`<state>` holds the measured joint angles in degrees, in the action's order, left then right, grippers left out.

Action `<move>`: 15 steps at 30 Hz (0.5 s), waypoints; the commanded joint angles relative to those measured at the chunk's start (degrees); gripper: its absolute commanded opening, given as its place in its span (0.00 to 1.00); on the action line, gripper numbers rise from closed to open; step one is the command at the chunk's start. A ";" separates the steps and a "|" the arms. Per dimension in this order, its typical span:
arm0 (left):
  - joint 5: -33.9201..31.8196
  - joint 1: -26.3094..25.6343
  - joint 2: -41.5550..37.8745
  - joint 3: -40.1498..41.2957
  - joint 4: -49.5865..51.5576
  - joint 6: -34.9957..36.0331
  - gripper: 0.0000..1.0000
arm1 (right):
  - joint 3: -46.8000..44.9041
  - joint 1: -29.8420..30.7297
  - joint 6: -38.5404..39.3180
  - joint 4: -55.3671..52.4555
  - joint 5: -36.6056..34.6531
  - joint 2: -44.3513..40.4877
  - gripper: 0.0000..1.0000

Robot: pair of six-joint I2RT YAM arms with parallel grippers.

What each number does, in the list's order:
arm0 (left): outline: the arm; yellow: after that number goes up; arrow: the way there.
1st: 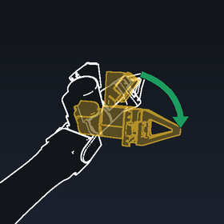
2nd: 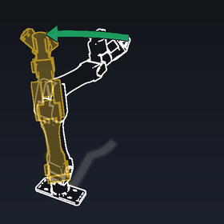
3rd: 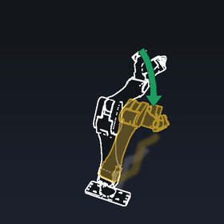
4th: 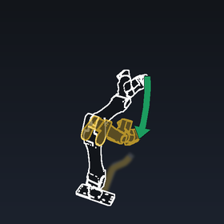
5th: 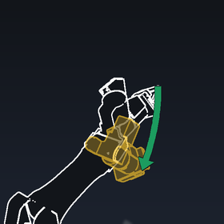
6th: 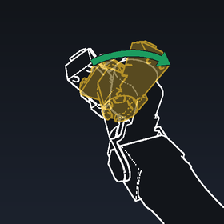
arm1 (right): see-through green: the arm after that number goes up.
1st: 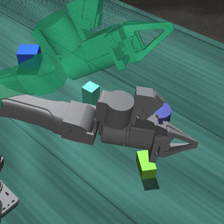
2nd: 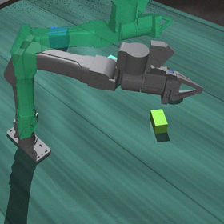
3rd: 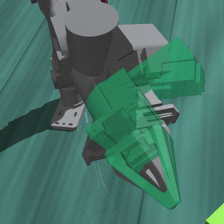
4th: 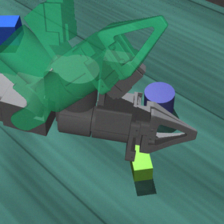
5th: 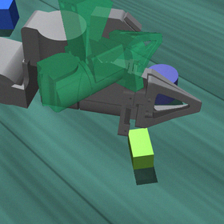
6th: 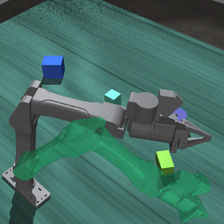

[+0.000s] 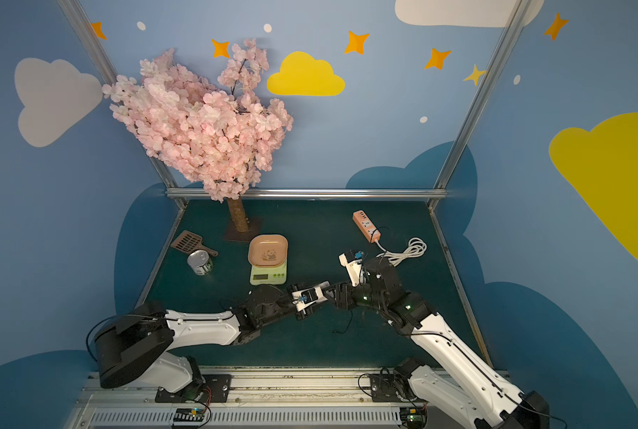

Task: Charge the electronic scale
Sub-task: Insert the charging cable into the plug, then move the socket to the center of the board.

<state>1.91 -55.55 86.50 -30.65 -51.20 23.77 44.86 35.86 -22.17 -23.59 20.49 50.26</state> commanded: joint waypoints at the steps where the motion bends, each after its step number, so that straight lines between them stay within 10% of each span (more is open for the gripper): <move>1: -0.11 0.00 0.59 1.22 -4.60 -1.61 0.24 | 4.55 -1.31 5.57 -1.88 -4.69 -1.53 0.73; 15: 1.22 -0.68 -4.39 1.74 0.61 -3.82 0.24 | 27.12 -20.77 7.22 6.92 -15.71 37.64 0.70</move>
<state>1.96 -55.77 85.06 -28.99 -51.66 21.10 66.92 16.88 -15.05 -18.35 7.84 83.05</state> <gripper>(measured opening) 0.507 0.702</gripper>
